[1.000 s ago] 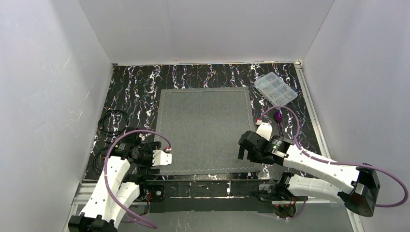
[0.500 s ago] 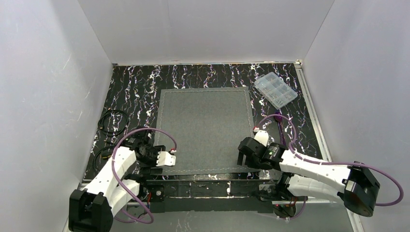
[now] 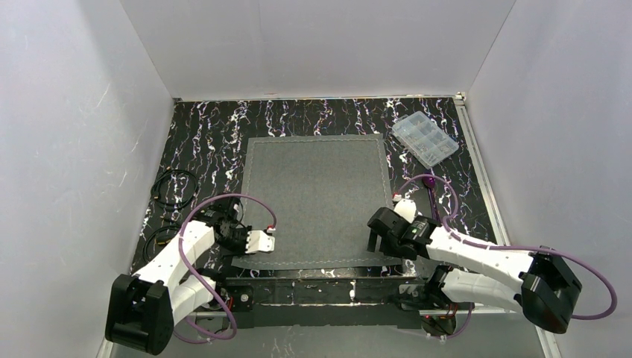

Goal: Fold the napkin into a case and place the utensils inside
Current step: Pick up the flattened napkin from the center of the board.

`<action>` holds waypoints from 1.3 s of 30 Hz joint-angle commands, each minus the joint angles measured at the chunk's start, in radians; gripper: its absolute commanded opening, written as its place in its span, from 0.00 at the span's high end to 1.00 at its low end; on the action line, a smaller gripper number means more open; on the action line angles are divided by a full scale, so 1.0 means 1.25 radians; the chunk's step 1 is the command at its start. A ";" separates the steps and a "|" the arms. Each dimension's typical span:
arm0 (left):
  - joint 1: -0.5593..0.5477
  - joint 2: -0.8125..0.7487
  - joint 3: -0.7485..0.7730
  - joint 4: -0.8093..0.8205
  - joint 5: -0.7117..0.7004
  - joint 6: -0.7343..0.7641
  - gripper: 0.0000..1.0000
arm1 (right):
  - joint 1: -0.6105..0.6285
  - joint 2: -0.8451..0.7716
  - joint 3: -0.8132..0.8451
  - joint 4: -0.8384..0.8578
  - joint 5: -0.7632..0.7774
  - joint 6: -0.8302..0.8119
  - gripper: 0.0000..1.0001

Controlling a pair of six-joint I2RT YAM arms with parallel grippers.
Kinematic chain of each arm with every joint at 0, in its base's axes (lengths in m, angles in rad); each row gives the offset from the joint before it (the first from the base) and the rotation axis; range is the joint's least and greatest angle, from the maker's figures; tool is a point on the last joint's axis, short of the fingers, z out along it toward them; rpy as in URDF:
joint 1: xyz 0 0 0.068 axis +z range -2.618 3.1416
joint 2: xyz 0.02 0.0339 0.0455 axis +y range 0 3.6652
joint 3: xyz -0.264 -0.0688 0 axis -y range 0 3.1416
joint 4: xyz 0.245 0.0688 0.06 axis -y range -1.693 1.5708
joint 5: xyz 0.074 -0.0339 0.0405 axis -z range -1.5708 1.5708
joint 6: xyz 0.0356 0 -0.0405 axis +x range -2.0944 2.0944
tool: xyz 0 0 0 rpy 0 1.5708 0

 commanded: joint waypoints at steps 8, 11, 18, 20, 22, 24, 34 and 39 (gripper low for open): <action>-0.002 -0.044 0.037 -0.023 0.026 -0.025 0.95 | -0.049 -0.056 -0.042 -0.048 -0.068 0.017 0.10; -0.002 -0.061 0.054 -0.064 0.035 -0.023 0.73 | -0.059 -0.047 -0.067 -0.005 -0.088 0.016 0.13; -0.002 -0.070 0.078 -0.227 0.052 0.068 0.61 | -0.071 -0.029 -0.053 0.002 -0.083 -0.008 0.25; -0.002 -0.071 0.059 -0.220 0.049 0.098 0.61 | -0.074 -0.032 -0.049 0.001 -0.085 -0.008 0.32; -0.002 -0.075 0.035 -0.207 0.042 0.140 0.62 | -0.077 -0.035 -0.044 -0.002 -0.087 -0.008 0.38; -0.002 -0.085 0.003 -0.192 0.023 0.192 0.64 | -0.081 -0.036 -0.033 -0.008 -0.086 -0.015 0.48; -0.002 -0.041 -0.024 -0.150 -0.018 0.336 0.68 | -0.126 -0.005 0.045 -0.026 -0.085 -0.060 0.82; -0.003 -0.067 -0.077 -0.090 -0.042 0.378 0.71 | -0.143 -0.002 0.066 -0.026 -0.098 -0.075 0.86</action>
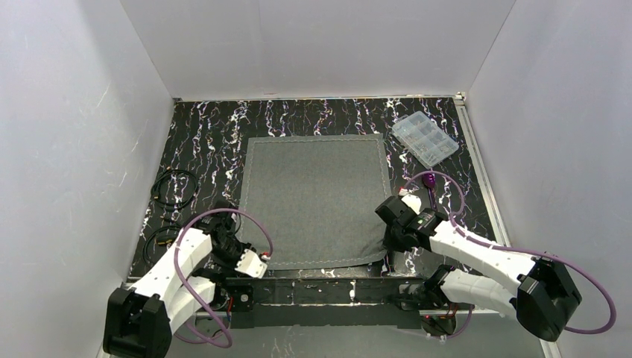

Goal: Fold the napkin into a case and place the utensils inside
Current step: Pick up the flattened napkin from the center of the board.

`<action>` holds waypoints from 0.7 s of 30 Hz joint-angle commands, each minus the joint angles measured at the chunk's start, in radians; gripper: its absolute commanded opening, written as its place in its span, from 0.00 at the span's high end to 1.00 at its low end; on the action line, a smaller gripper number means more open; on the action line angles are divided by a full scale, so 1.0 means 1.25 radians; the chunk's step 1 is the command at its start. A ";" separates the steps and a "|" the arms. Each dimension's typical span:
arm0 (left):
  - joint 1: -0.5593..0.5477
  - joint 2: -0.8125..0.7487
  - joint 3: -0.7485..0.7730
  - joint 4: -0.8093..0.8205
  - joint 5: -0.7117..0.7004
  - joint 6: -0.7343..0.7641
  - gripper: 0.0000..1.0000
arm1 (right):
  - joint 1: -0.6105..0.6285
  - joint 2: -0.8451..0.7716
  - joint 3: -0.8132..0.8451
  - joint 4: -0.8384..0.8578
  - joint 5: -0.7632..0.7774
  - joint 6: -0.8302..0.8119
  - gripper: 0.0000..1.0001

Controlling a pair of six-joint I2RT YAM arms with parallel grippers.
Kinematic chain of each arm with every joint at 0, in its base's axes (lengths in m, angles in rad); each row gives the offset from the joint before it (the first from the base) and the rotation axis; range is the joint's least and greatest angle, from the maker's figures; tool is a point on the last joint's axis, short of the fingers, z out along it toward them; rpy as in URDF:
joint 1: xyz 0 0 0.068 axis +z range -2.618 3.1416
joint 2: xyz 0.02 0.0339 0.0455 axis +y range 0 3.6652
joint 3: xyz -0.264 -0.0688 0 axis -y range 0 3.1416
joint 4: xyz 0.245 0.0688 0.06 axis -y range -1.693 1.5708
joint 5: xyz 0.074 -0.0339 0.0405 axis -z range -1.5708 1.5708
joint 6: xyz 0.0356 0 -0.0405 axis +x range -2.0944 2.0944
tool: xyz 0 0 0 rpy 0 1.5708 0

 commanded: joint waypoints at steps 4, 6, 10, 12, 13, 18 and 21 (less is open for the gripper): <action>-0.002 -0.011 -0.071 0.070 -0.034 0.073 0.80 | -0.019 0.007 0.047 0.002 -0.015 -0.023 0.87; -0.001 -0.005 -0.074 0.095 -0.029 0.061 0.96 | -0.022 0.007 0.051 -0.001 -0.014 -0.029 0.88; -0.002 0.036 0.031 0.119 0.027 -0.094 1.00 | -0.029 0.003 0.072 -0.010 -0.002 -0.044 0.91; -0.002 0.077 0.116 0.090 0.060 -0.178 1.00 | -0.029 0.007 0.089 -0.018 0.014 -0.052 0.91; -0.001 0.092 0.157 0.070 0.078 -0.221 1.00 | -0.030 0.011 0.098 -0.023 0.021 -0.057 0.91; 0.001 0.121 0.306 -0.058 0.165 -0.342 1.00 | -0.037 0.041 0.170 -0.078 0.076 -0.092 0.95; 0.001 0.110 0.354 -0.130 0.183 -0.365 1.00 | -0.045 0.037 0.210 -0.096 0.093 -0.106 0.95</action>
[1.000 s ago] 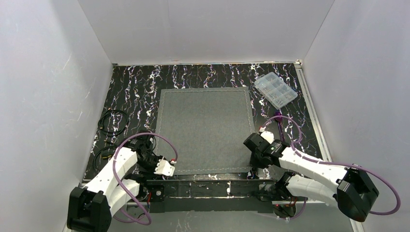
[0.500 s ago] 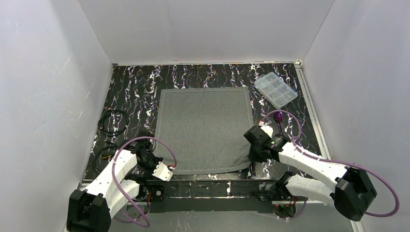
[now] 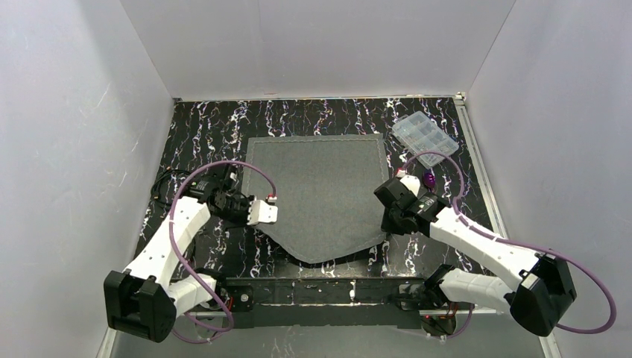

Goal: Fold the napkin into a case and place the utensils inside
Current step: Pick up the flattened napkin from the center of the board, then fold the rectangle-folded napkin at the center of the board.

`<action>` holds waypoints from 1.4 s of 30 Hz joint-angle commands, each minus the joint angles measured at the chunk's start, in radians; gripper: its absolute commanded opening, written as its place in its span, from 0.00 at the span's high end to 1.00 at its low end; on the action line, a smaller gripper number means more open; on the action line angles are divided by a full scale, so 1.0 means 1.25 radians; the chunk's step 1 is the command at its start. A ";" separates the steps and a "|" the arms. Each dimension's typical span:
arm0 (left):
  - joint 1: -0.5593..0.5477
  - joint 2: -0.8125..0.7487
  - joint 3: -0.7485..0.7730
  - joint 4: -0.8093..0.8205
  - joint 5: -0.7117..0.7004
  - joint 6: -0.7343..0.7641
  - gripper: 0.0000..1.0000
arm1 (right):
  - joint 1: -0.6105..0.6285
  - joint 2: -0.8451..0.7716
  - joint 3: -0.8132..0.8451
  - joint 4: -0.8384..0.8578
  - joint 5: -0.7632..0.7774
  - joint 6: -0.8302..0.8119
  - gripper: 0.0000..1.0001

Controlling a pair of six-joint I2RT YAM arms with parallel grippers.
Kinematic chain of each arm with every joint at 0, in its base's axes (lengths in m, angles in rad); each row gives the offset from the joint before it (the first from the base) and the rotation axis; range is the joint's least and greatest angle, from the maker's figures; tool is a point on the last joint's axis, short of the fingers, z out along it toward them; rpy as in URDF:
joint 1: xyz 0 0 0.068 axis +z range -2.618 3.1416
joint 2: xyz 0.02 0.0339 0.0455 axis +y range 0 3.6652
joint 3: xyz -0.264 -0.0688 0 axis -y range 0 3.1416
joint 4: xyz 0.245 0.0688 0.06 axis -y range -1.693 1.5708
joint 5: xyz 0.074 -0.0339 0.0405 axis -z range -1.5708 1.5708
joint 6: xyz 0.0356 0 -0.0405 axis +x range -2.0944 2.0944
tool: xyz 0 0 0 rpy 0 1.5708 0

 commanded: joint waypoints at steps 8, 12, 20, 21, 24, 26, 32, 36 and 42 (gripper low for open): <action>0.005 -0.072 0.087 -0.225 0.058 -0.122 1.00 | -0.020 -0.030 0.108 -0.090 0.058 -0.025 0.96; 0.012 -0.083 0.090 -0.187 0.032 -0.173 1.00 | -0.023 -0.045 0.129 -0.106 0.079 -0.032 0.96; 0.063 -0.052 0.071 0.052 0.000 -0.346 1.00 | -0.072 0.020 0.173 -0.054 0.073 -0.076 0.97; 0.066 -0.042 0.071 0.080 -0.007 -0.365 1.00 | -0.079 0.038 0.189 -0.044 0.072 -0.084 0.97; 0.071 -0.009 0.080 0.170 -0.030 -0.417 1.00 | -0.117 0.082 0.224 -0.010 0.062 -0.117 0.97; 0.074 0.022 0.095 0.218 -0.047 -0.444 1.00 | -0.149 0.114 0.250 0.020 0.040 -0.140 0.97; 0.096 0.120 0.153 0.324 -0.074 -0.481 1.00 | -0.231 0.234 0.340 0.069 0.000 -0.176 0.97; 0.101 0.182 0.187 0.377 -0.090 -0.494 1.00 | -0.251 0.317 0.397 0.097 -0.011 -0.184 0.97; 0.105 0.279 0.250 0.438 -0.118 -0.511 1.00 | -0.263 0.435 0.480 0.119 -0.015 -0.207 0.98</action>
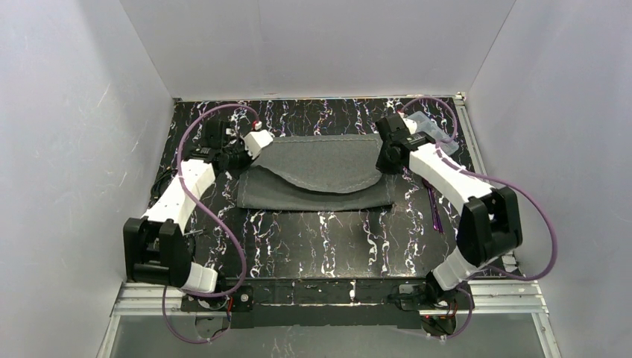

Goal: Fold the napkin into a case and place the utensils inside
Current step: Fold the rectangle-folded napkin at the center of the board.

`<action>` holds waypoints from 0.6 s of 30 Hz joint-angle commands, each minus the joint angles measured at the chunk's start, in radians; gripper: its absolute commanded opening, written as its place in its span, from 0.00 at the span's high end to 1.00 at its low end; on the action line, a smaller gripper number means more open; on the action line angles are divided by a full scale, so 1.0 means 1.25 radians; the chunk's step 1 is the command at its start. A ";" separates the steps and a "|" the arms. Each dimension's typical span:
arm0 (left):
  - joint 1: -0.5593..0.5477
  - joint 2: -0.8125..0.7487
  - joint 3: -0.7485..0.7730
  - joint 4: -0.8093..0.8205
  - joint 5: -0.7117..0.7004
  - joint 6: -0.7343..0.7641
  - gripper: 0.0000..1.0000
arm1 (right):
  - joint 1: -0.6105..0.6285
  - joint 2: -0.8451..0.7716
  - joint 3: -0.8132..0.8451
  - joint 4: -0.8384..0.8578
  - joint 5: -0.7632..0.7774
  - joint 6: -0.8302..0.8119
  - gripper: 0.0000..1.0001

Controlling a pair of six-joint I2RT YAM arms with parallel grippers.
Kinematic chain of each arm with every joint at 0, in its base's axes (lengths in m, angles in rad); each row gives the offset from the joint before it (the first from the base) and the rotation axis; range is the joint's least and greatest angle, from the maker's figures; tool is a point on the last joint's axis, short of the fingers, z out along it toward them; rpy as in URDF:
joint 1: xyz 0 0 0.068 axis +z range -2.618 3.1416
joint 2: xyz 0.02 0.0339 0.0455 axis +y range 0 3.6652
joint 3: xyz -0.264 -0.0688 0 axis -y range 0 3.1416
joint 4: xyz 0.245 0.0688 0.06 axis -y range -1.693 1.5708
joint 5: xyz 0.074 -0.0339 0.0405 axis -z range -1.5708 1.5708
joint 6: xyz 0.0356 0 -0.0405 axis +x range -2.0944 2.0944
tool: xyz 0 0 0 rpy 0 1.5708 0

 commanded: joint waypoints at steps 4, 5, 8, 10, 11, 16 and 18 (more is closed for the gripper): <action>0.019 0.095 0.089 0.071 -0.034 -0.032 1.00 | -0.017 0.107 0.131 0.039 0.006 -0.042 0.99; 0.022 0.107 0.096 0.078 -0.039 -0.032 1.00 | -0.020 0.120 0.145 0.040 0.008 -0.044 0.99; 0.026 0.142 0.111 0.095 -0.055 -0.034 1.00 | -0.032 0.164 0.185 0.043 0.008 -0.051 0.98; 0.027 0.162 0.116 0.107 -0.066 -0.038 1.00 | -0.039 0.193 0.208 0.043 0.011 -0.055 0.98; 0.027 0.172 0.120 0.115 -0.070 -0.040 1.00 | -0.043 0.206 0.215 0.045 0.013 -0.056 0.99; 0.027 0.213 0.127 0.158 -0.081 -0.056 1.00 | -0.064 0.254 0.228 0.071 0.011 -0.063 0.99; 0.027 0.230 0.133 0.173 -0.083 -0.055 1.00 | -0.074 0.267 0.229 0.089 0.003 -0.063 0.99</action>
